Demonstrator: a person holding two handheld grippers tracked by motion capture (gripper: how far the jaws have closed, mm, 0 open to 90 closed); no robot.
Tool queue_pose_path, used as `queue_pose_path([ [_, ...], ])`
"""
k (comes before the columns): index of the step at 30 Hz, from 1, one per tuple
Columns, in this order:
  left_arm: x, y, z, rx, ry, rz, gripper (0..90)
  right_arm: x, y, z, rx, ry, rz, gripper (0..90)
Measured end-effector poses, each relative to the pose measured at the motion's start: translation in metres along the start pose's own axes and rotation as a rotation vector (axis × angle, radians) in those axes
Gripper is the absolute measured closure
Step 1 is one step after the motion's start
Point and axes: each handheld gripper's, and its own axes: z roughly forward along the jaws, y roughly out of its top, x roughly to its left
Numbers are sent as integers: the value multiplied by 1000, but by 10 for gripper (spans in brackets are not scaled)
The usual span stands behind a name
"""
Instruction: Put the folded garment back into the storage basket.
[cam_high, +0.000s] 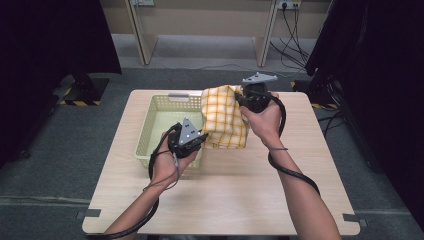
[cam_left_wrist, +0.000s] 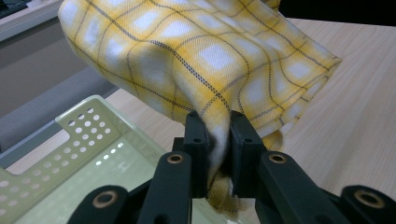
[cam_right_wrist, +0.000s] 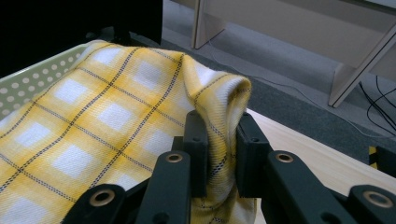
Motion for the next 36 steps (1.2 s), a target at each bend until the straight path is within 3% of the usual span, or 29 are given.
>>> queue_pose_path([
  [36, 25, -17, -24, 24, 60, -34, 793, 37, 24, 26, -2, 44, -31, 781],
])
